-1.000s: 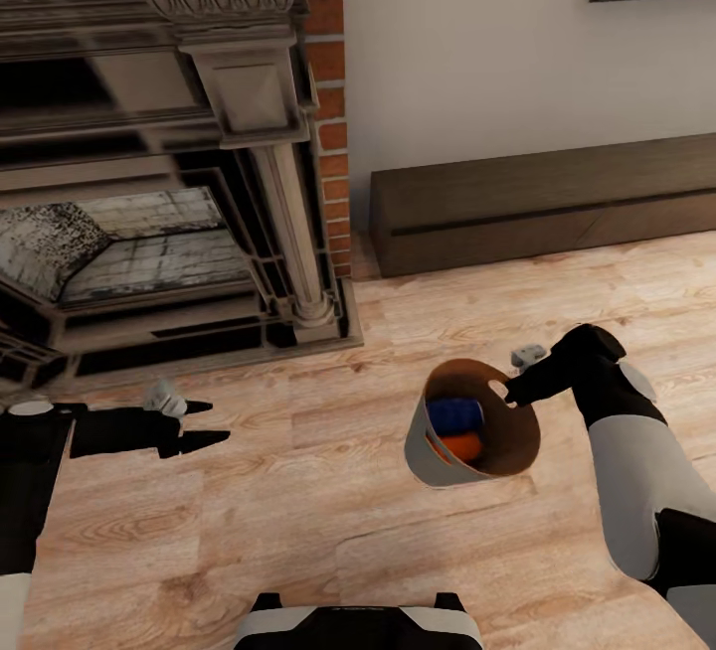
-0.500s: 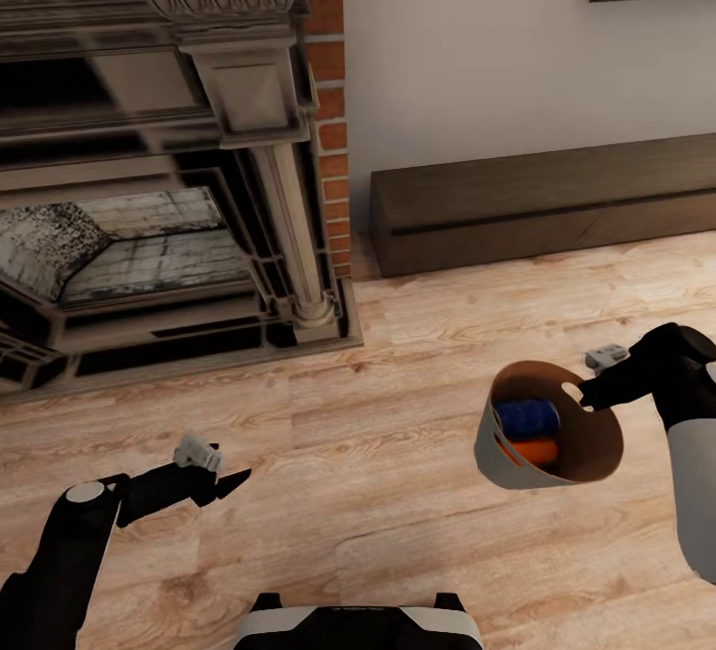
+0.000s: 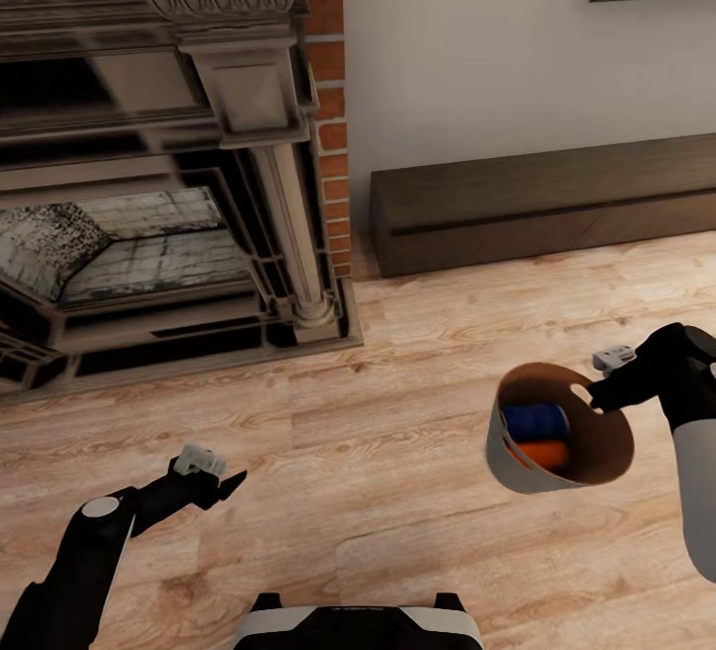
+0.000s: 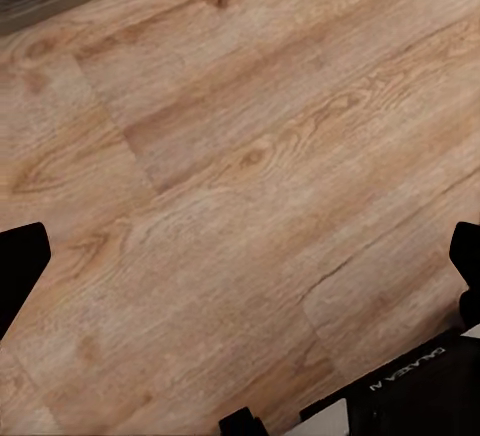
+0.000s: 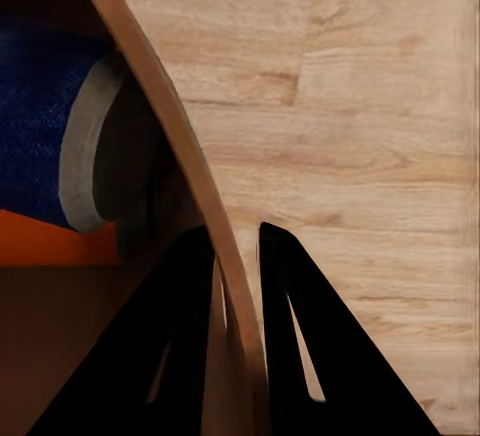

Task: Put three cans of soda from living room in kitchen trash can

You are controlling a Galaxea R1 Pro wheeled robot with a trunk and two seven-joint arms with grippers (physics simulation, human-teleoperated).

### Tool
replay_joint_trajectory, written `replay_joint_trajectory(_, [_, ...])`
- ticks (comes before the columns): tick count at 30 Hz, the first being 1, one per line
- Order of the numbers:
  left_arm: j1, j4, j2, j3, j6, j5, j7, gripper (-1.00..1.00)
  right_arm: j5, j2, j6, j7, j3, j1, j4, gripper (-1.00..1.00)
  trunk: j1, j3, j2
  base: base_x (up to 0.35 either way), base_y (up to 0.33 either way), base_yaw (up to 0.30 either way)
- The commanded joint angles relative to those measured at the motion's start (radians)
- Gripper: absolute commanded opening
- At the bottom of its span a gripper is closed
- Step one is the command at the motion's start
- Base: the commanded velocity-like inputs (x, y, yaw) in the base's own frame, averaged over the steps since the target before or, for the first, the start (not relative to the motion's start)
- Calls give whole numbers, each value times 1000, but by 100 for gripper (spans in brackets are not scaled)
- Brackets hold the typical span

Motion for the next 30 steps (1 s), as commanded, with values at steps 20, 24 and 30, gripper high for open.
replay_joint_trajectory(20, [0, 11, -7, 2, -6, 77, 90, 100, 14, -28, 4, 4, -4, 4, 0, -100, 8, -6, -14, 0, 0, 0])
replay_joint_trajectory(24, [0, 12, -7, 8, -20, 82, 90, 100, 14, -30, 4, 4, -5, 5, -1, -100, 8, -6, -14, 0, 0, 0])
replay_joint_trajectory(30, [0, 13, -8, 76, -51, 86, 91, 100, 11, -52, 5, 11, -7, 5, 0, -100, 8, -6, -14, 0, 0, 0])
